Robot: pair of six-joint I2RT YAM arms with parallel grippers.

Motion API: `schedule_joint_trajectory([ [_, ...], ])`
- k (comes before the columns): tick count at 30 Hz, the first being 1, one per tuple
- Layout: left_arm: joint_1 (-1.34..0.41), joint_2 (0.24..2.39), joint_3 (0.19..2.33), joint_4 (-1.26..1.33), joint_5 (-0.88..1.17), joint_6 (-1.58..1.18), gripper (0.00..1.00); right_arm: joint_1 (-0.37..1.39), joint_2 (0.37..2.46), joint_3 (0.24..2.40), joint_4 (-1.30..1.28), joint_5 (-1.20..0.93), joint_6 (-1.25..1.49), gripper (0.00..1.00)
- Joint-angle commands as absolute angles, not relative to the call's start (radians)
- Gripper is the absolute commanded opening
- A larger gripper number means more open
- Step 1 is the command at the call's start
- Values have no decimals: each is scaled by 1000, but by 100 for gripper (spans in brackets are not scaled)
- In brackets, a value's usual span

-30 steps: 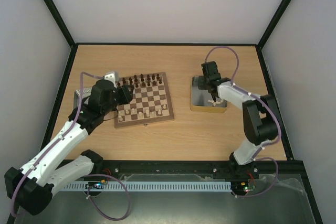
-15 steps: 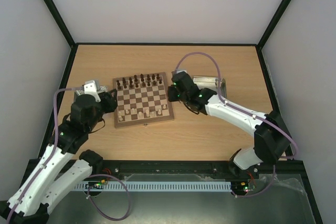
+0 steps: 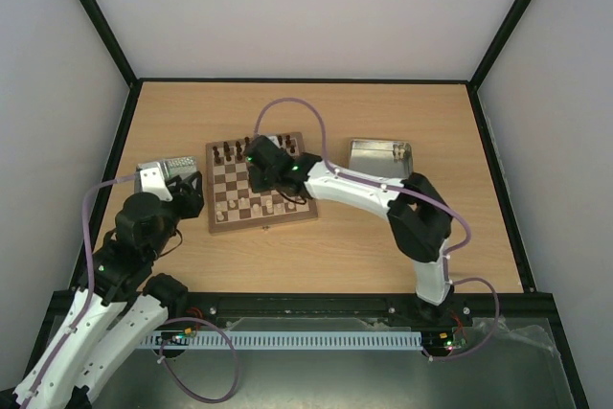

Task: Set up the chess pieces on the board
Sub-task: Place the chess piece on the chessboard.

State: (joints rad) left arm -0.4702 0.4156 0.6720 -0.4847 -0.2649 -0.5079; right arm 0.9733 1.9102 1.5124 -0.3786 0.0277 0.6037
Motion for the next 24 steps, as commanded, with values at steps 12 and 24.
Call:
schedule_joint_trajectory([
  [12, -462, 396, 657, -486, -300, -495, 54, 1037, 2112, 1713, -565, -2, 629, 15],
  [24, -460, 408, 655, -489, -299, -493, 54, 1038, 2206, 1800, -662, -13, 613, 18],
])
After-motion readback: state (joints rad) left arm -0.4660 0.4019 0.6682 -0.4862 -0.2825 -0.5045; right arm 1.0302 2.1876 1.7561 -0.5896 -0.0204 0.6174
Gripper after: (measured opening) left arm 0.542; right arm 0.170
